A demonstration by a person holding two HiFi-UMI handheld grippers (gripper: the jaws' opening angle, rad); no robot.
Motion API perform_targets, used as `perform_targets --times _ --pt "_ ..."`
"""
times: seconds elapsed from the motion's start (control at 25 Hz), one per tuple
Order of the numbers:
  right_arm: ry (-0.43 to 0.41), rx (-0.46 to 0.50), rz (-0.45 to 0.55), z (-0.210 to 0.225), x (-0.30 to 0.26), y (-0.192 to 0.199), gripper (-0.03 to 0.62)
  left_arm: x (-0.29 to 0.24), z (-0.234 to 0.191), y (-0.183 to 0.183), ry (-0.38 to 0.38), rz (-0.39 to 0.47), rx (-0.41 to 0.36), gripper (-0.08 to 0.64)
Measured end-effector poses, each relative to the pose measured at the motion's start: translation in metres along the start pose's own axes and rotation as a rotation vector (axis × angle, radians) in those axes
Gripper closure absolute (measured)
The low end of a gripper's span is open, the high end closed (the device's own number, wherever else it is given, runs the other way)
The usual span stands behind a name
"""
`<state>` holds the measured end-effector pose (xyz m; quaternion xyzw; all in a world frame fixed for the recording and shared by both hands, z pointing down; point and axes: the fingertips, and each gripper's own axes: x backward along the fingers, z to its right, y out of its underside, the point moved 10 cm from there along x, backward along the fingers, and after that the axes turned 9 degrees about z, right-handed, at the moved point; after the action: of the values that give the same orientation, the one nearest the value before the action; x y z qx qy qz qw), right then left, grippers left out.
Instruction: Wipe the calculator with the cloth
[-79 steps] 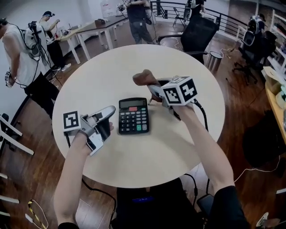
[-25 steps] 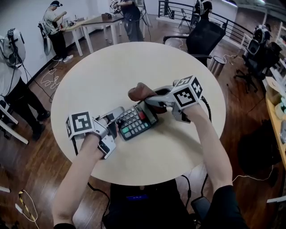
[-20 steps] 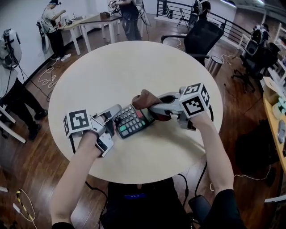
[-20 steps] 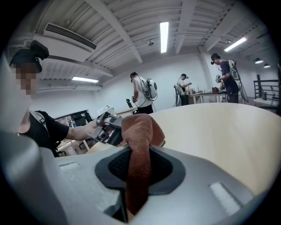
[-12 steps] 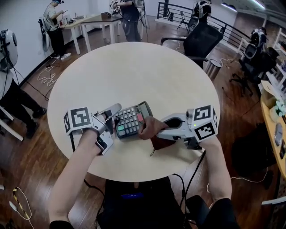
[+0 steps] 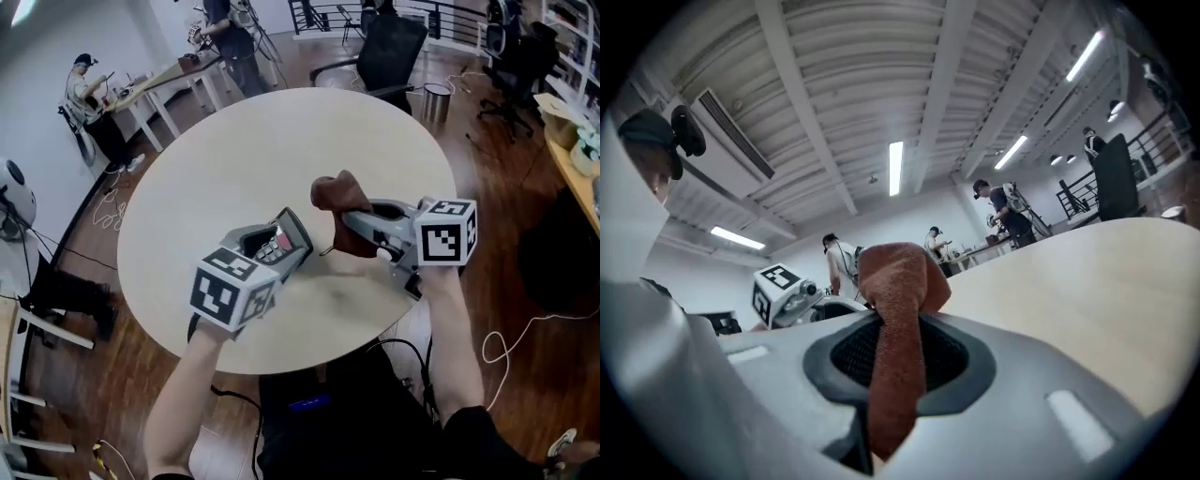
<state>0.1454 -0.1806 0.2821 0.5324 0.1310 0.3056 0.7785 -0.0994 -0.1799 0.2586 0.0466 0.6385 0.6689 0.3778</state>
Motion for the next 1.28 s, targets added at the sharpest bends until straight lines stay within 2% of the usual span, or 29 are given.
perform_targets --times 0.08,0.2,0.28,0.4,0.56,0.72,0.76,0.84,0.96,1.04,1.12,1.2,1.28 --pt "0.012 -0.020 0.047 -0.004 0.007 0.002 0.528 -0.021 0.024 -0.008 -0.021 -0.128 -0.182 0.333" --pt "0.020 -0.032 0.081 -0.012 0.016 0.003 0.528 -0.038 0.041 -0.007 -0.090 -0.264 -0.347 0.328" --pt "0.021 -0.019 0.089 -0.016 0.020 -0.002 0.528 -0.043 0.044 -0.004 -0.164 -0.308 -0.424 0.328" --pt "0.013 -0.008 0.111 -0.019 0.026 -0.007 0.528 -0.053 0.044 0.000 -0.208 -0.347 -0.447 0.341" --pt "0.004 -0.019 0.135 0.001 0.066 -0.013 0.528 -0.082 0.071 -0.011 -0.140 -0.425 -0.466 0.397" --pt "0.004 -0.023 0.137 0.004 0.086 -0.017 0.528 -0.069 0.076 -0.011 -0.012 -0.556 -0.640 0.411" --pt "0.006 -0.020 0.136 0.003 0.087 -0.018 0.528 -0.060 0.070 -0.010 0.017 -0.579 -0.645 0.416" --pt "0.010 -0.019 0.143 0.002 0.089 -0.020 0.528 -0.044 0.058 -0.014 0.024 -0.570 -0.574 0.412" --pt "0.005 -0.022 0.158 0.002 0.090 -0.020 0.528 -0.045 0.056 -0.021 -0.080 -0.511 -0.476 0.359" --pt "-0.001 -0.021 0.161 0.003 0.089 -0.018 0.528 -0.064 0.061 -0.020 -0.150 -0.514 -0.465 0.333" --pt "-0.008 -0.017 0.165 0.002 0.088 -0.018 0.528 -0.082 0.064 -0.020 -0.204 -0.557 -0.476 0.333" --pt "-0.010 -0.012 0.173 -0.002 0.090 -0.021 0.528 -0.090 0.065 -0.022 -0.239 -0.607 -0.483 0.333" --pt "-0.007 -0.013 0.187 -0.003 0.095 -0.024 0.528 -0.097 0.061 -0.027 -0.264 -0.618 -0.479 0.334"
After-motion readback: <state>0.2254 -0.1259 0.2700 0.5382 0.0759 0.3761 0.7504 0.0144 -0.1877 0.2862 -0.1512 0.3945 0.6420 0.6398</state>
